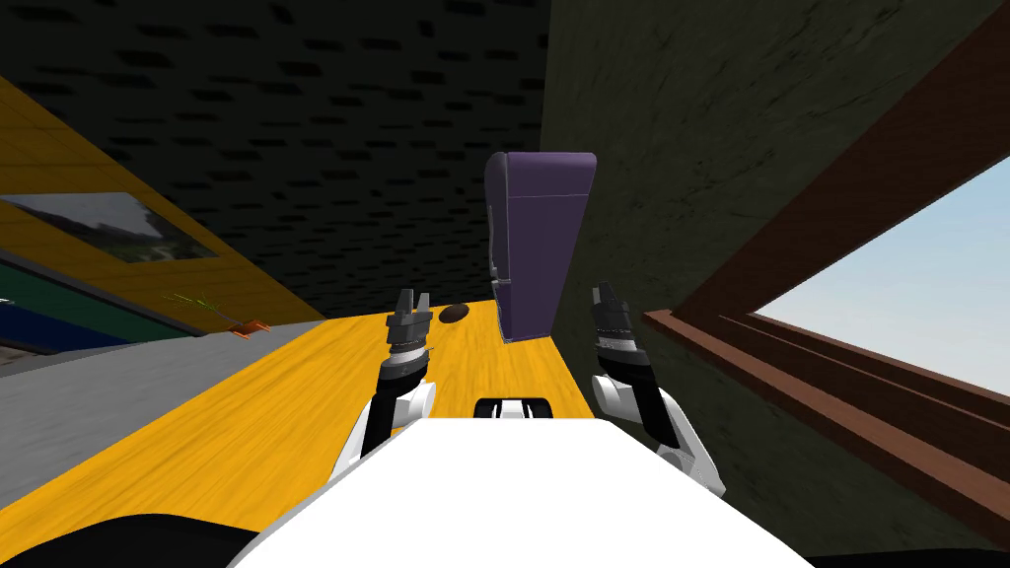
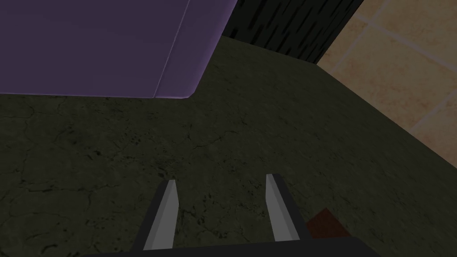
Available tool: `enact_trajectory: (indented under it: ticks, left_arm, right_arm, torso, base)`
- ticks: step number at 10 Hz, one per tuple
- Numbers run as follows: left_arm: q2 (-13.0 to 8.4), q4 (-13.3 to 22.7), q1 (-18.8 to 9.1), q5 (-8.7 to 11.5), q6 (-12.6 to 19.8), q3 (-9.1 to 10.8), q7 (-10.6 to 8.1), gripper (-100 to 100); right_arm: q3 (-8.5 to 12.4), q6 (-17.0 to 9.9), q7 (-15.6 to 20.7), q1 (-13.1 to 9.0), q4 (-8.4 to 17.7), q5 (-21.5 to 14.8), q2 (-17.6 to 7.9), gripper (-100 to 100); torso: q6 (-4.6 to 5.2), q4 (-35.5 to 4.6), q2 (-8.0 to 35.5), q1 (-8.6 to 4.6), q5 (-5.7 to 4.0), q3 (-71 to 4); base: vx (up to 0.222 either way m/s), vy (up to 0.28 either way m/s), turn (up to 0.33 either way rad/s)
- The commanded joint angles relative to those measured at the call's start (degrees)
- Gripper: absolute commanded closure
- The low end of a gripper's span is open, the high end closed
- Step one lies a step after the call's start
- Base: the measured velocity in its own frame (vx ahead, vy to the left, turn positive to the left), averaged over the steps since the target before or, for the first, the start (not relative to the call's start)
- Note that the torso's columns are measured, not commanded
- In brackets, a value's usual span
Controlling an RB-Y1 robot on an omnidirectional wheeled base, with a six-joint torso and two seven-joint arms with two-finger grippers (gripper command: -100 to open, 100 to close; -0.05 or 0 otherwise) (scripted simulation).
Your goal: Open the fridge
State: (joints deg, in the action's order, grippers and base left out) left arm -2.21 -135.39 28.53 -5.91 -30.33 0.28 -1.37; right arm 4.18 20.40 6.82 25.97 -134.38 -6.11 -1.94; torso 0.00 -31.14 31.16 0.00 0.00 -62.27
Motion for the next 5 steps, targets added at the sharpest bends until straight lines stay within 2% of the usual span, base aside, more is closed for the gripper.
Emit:
enact_trajectory:
  ticks: [1,2,3,5]
  left_arm:
    - [0.0,0.0,0.0,0.0,0.0,0.00,0.00,0]
    - [0.0,0.0,0.0,0.0,0.0,0.00,0.00,0]
    - [0.0,0.0,0.0,0.0,0.0,0.00,0.00,0]
    - [0.0,0.0,0.0,0.0,0.0,0.00,0.00,0]
  right_arm:
    - [0.0,0.0,0.0,0.0,0.0,0.0,0.0,0]
    - [0.1,0.6,2.2,-0.2,0.6,-0.8,-2.4,-100]
    - [0.2,1.0,3.6,-0.4,1.1,-1.3,-3.4,-100]
    - [0.4,2.1,6.9,-0.7,2.2,-2.6,-5.1,-100]
  torso:
    - [0.00,-4.2,4.2,0.00,0.00,-8.5]
    - [0.00,-8.5,8.5,0.00,0.00,-16.9]
    - [0.01,-10.3,10.3,0.05,0.02,-20.9]
    - [0.00,-11.0,10.9,0.05,0.01,-22.4]
  base:
    - [0.000,0.000,0.000]
    - [0.056,0.020,-0.055]
    - [0.084,0.024,-0.070]
    - [0.107,0.037,-0.065]
